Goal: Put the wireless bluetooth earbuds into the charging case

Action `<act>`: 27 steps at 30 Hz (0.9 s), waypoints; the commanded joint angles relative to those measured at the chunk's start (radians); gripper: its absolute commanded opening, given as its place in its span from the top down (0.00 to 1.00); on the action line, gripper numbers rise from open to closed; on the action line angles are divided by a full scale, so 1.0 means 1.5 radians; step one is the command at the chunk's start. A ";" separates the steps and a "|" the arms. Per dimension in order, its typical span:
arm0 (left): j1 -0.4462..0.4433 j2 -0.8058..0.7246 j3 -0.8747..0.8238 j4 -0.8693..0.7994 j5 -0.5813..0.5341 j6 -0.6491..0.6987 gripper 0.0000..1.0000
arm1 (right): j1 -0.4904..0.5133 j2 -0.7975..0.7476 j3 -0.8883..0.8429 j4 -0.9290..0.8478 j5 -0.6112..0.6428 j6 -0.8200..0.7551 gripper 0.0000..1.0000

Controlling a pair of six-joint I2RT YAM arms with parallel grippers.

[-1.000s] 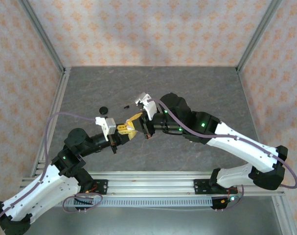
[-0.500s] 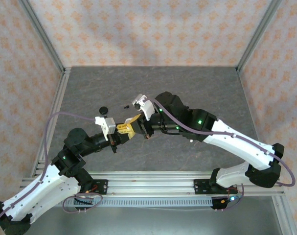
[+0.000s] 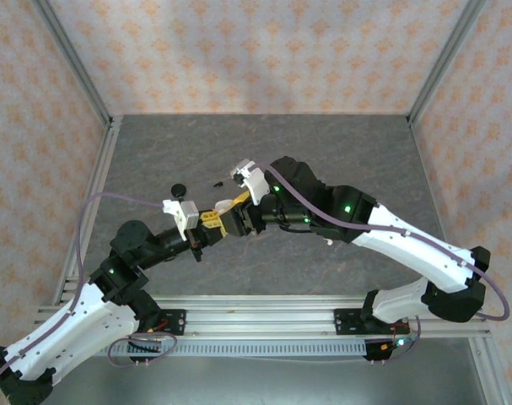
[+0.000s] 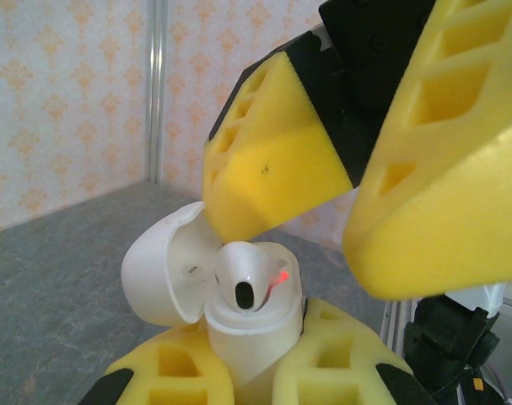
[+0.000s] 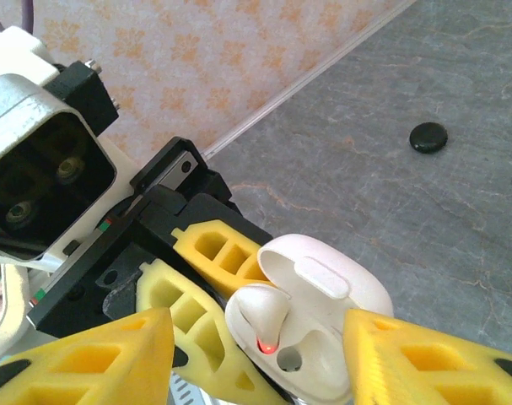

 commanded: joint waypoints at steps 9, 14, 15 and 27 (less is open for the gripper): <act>-0.003 -0.014 -0.007 0.042 0.005 0.022 1.00 | -0.005 -0.036 0.056 -0.063 0.122 0.076 0.46; -0.002 -0.006 -0.010 0.041 0.006 0.026 1.00 | -0.039 -0.050 0.049 -0.116 0.158 0.118 0.47; -0.002 -0.002 -0.011 0.045 0.005 0.025 1.00 | -0.054 -0.058 0.036 -0.123 0.161 0.131 0.47; -0.003 0.077 0.000 0.092 0.047 0.039 1.00 | -0.313 -0.122 -0.248 -0.217 0.134 0.270 0.50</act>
